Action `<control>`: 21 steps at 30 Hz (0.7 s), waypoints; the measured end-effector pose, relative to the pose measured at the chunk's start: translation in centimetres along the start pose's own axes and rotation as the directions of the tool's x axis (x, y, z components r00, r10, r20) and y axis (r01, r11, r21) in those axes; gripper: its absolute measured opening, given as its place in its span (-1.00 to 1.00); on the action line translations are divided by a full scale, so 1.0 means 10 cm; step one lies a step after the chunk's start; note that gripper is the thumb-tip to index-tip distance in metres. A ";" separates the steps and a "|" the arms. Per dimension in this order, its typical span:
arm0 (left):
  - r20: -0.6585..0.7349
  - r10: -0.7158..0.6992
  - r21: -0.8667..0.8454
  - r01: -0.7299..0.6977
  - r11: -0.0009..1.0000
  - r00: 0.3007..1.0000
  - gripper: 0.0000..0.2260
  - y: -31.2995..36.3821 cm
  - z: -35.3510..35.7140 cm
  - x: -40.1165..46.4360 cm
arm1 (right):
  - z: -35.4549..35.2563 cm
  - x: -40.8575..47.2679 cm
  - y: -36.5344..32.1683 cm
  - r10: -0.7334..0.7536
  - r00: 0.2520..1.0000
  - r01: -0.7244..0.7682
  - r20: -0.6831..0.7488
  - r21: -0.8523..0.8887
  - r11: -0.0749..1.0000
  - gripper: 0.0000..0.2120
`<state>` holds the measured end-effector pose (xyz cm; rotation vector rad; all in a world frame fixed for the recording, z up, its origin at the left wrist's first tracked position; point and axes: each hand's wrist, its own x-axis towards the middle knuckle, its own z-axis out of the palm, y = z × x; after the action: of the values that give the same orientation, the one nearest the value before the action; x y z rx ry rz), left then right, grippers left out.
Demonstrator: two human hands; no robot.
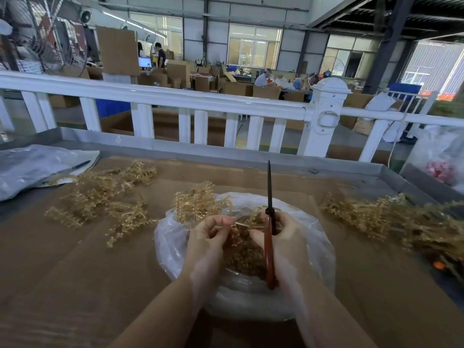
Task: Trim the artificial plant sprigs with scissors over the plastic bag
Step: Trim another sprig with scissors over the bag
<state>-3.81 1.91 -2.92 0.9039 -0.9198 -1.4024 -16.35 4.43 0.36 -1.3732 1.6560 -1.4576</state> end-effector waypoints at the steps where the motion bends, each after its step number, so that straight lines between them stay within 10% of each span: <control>1: 0.012 -0.025 -0.039 0.026 0.999 1.000 -0.76 0.00 -0.02 0.00 | 0.00 0.00 0.00 -0.003 1.000 0.003 0.005 -0.011 1.000 -0.63; 21: 0.050 -0.001 -0.118 0.007 0.993 0.999 -0.70 -0.13 -0.22 0.00 | -0.28 -0.11 0.13 -0.148 0.962 0.223 0.230 -0.347 0.911 -0.79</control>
<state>-2.33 1.90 -4.96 0.7852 -0.8630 -1.4730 -18.87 6.38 -0.30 -1.8645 1.7664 -1.0907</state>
